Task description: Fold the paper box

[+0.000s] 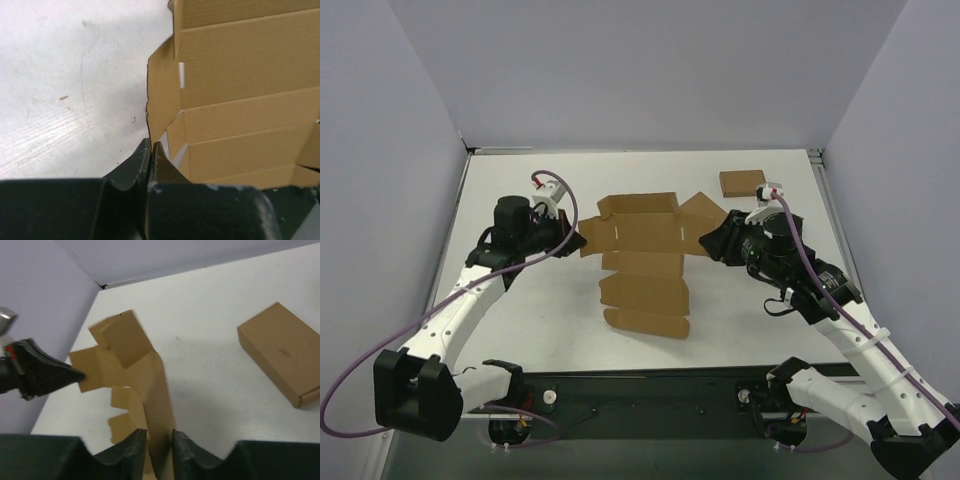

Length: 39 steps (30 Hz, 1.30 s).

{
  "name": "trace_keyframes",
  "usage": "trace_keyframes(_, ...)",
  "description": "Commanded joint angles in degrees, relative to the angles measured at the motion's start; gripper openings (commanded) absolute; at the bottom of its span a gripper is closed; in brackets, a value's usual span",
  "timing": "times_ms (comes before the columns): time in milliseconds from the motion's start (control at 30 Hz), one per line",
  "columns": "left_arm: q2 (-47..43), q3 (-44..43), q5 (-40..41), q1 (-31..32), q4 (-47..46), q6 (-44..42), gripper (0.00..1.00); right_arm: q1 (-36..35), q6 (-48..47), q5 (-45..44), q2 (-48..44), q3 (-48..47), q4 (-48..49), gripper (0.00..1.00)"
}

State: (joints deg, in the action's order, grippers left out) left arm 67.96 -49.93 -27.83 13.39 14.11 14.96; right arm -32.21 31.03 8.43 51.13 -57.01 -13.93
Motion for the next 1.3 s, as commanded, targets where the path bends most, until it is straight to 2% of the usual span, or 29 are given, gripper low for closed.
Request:
trace_keyframes(0,-5.38,0.19,6.03,4.71,0.48,-8.36,0.00,0.48,0.08,-11.32,-0.25,1.55,-5.22,0.39)
trace_keyframes(33,-6.17,0.36,7.95,5.85,1.09,-9.85,0.00,0.39,0.78,-11.85,-0.33,1.64,-5.66,0.53)
trace_keyframes(133,-6.27,0.27,10.69,9.11,2.32,-11.35,0.00,0.13,4.73,-13.78,-2.25,2.60,-6.02,0.67)
trace_keyframes(233,-6.00,-0.25,12.54,9.90,3.03,-11.80,0.00,-1.45,6.24,-14.40,-5.33,4.71,-2.34,0.76)
trace_keyframes(333,-6.35,-0.34,10.53,10.43,2.86,-12.76,0.00,-3.56,-0.77,-12.56,-5.09,6.30,2.42,0.81)
trace_keyframes(433,-7.32,-0.08,9.64,10.96,2.77,-13.82,0.00,-4.36,-3.52,-11.33,-1.06,2.18,-1.17,0.81)
trace_keyframes(500,-7.84,0.27,9.99,11.40,2.68,-14.34,0.00,-4.27,-0.81,-10.71,0.45,-0.37,-2.59,0.81)
trace_keyframes(533,-8.37,0.45,10.08,11.92,2.42,-14.52,0.00,-4.27,4.17,-10.54,1.33,-0.73,-2.50,0.81)
trace_keyframes(600,-8.81,0.54,10.34,12.71,2.33,-14.61,0.00,-4.44,10.52,-9.14,1.86,1.01,1.43,0.81)
trace_keyframes(667,-9.34,0.71,11.13,13.59,2.33,-16.00,0.00,-4.79,20.44,-5.01,2.22,4.35,12.14,0.81)
trace_keyframes(700,-9.52,0.80,11.57,13.77,2.41,-16.36,0.00,-6.10,23.70,-5.00,2.30,8.63,16.61,0.81)
trace_keyframes(733,-9.86,0.80,12.27,14.29,2.41,-16.54,0.00,-6.64,30.86,-6.04,2.56,10.50,23.44,0.81)
trace_keyframes(833,-10.66,1.33,13.24,15.17,2.06,-17.07,0.00,-8.92,38.39,-8.25,3.88,16.30,33.32,0.81)
trace_keyframes(967,-11.19,1.42,15.53,16.84,1.98,-17.33,0.00,-9.19,48.23,-11.05,5.47,19.48,38.62,0.80)
trace_keyframes(1133,-12.24,1.68,14.92,18.34,1.36,-18.04,0.00,-8.32,54.22,-15.01,4.07,23.69,41.52,0.80)
trace_keyframes(1267,-13.03,2.12,14.65,19.04,0.66,-18.39,0.00,-4.45,58.35,-15.55,1.87,27.74,42.32,0.79)
